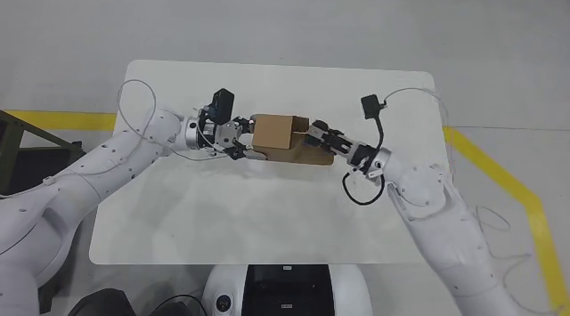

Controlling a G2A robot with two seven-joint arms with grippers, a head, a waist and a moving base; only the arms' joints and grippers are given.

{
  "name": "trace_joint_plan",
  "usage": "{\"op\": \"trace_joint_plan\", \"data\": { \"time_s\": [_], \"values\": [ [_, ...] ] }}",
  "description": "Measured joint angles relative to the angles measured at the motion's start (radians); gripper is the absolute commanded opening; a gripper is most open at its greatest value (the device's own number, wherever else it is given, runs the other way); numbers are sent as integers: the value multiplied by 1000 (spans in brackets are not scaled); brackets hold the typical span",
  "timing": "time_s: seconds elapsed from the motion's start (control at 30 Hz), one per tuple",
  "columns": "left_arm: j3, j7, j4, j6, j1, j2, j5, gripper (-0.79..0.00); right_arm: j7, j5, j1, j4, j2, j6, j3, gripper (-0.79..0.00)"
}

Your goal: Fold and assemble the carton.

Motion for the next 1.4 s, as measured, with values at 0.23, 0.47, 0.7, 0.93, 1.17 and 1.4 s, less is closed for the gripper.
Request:
{"op": "trace_joint_plan", "data": {
  "time_s": [0.23,0.47,0.7,0.93,1.17,1.4],
  "values": [
    [0,0,-17,0,2,6,-7,-625,-55,-25,29,30,-2,23,9,-785],
    [0,0,-35,0,5,12,1,-619,-50,-23,77,88,-15,16,-44,-785],
    [0,0,-14,0,5,13,9,-628,-2,-13,70,63,-15,5,-59,-785],
    [0,0,-2,0,3,4,-4,-631,18,-25,57,39,-15,16,-79,-785],
    [0,0,-6,0,1,0,3,-637,-38,-20,75,53,-28,26,-119,-785],
    [0,0,-4,0,-1,-1,2,-640,-97,-48,83,54,-37,56,-143,-785]
  ]
}}
